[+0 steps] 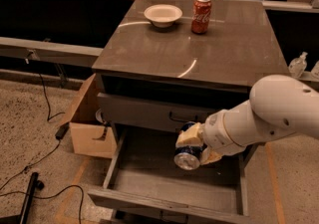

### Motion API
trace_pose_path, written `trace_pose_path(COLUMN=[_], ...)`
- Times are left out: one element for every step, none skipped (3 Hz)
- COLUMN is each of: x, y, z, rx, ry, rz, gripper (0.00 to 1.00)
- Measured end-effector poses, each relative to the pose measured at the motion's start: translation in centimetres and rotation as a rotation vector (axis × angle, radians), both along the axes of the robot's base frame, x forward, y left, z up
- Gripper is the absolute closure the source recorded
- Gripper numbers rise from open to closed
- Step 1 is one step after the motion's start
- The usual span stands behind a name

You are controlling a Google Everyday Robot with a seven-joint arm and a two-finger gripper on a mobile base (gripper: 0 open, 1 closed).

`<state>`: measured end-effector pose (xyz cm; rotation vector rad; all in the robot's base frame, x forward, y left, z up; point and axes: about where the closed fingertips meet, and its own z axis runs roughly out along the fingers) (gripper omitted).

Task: Place pepsi can into middle drawer

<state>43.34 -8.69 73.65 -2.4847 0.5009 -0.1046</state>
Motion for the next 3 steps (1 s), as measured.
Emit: trace_pose_path(x=[0.7, 3.0, 3.0], y=[0.1, -0.5, -0.5], z=[-6.0, -11.9, -11.9], rx=[-0.003, -0.015, -0.015], ry=[-0.003, -0.033, -0.033], rz=[0.011, -0.042, -0.042], gripper=[1.0, 1.0, 1.0])
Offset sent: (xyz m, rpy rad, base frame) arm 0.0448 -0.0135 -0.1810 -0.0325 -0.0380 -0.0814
